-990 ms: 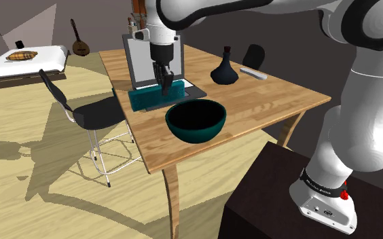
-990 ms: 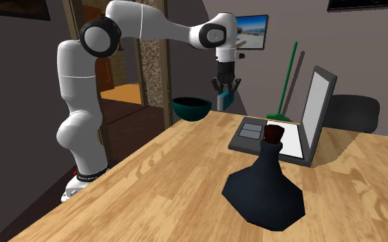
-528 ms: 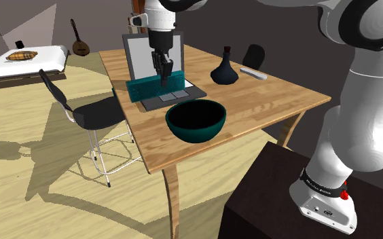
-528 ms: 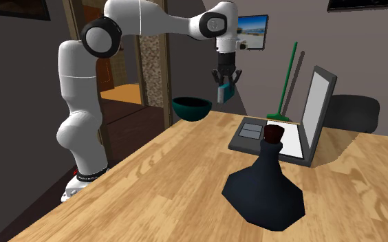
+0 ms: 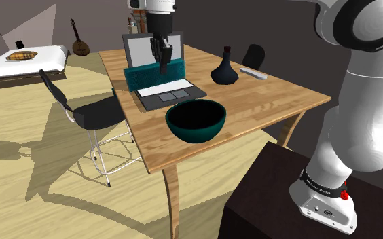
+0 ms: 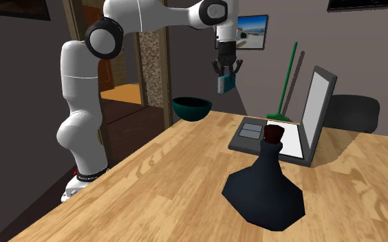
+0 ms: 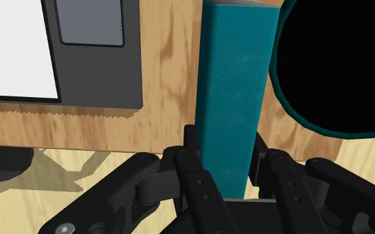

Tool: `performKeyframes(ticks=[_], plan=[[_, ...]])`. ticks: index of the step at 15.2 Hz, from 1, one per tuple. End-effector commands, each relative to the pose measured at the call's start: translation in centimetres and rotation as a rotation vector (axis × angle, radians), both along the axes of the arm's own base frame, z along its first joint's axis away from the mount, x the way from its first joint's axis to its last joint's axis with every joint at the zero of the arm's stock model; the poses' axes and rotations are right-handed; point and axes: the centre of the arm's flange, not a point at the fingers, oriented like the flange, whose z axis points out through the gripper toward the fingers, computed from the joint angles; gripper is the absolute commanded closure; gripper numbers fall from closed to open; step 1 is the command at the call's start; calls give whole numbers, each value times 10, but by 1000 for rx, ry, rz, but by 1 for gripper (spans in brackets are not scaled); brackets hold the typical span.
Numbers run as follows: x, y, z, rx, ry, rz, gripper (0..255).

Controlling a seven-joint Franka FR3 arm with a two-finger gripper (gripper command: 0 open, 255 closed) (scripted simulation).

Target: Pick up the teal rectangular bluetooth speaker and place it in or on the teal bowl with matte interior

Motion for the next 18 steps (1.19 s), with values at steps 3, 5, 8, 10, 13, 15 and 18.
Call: performKeyframes(ticks=[3, 5, 8, 10, 13, 15, 18], plan=[[-13, -1, 16, 0, 0, 0, 255], [-39, -4, 19, 0, 0, 0, 255], [-78, -8, 23, 0, 0, 0, 255], [-104, -11, 26, 0, 0, 0, 255], [-143, -16, 30, 0, 0, 0, 255], [-169, -18, 33, 0, 0, 0, 255], [-171, -19, 23, 0, 0, 0, 255]])
